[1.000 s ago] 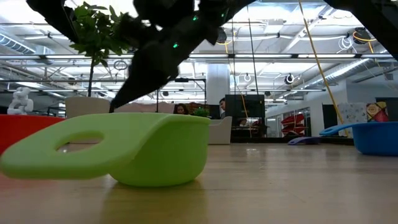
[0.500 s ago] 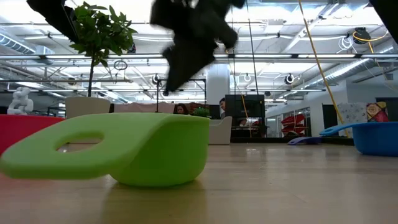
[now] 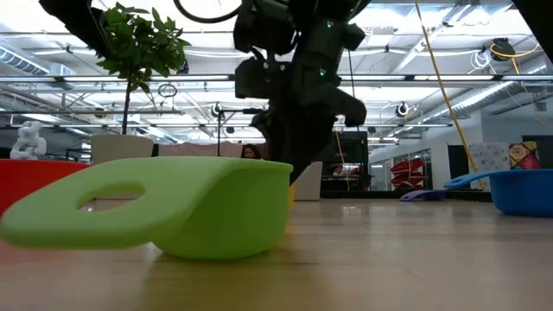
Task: Nest measuring cups in basket
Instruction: Move the yellow measuring cup to the top of the table
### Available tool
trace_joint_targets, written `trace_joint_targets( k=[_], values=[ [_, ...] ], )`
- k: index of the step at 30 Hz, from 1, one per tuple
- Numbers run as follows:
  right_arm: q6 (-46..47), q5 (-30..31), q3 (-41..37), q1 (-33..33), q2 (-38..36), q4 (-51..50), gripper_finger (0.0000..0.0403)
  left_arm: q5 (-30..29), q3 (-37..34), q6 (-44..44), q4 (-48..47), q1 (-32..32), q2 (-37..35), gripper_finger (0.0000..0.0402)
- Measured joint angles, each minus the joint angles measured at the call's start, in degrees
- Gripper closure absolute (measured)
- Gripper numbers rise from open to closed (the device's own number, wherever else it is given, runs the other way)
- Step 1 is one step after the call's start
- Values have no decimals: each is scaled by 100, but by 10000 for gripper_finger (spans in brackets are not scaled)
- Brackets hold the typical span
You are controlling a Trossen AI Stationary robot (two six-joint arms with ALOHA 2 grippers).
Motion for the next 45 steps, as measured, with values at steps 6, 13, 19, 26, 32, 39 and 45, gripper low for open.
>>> trace_joint_targets(
  k=[6, 13, 19, 26, 32, 39, 45],
  values=[
    [-98, 207, -1, -57, -4, -69, 290, -6, -2, 3, 19, -2, 0, 256],
    [-155, 245, 0, -203, -4, -174, 394, -6, -2, -17, 20, 0, 0, 256],
    [-150, 507, 0, -454, -4, -229, 399, -5, -2, -17, 20, 0, 0, 256],
    [-203, 515, -165, -939, -17, 43, 401, -3, -2, -63, 20, -2, 0, 256],
    [-229, 519, -586, -1318, -48, 351, 401, -1, -2, -75, 22, -2, 0, 256],
    [-215, 508, -744, -1430, -32, 414, 402, 3, -2, -77, 24, -2, 0, 256],
    [-198, 354, -754, -1394, -103, 472, 362, 5, -2, -81, 24, -2, 0, 256]
  ],
)
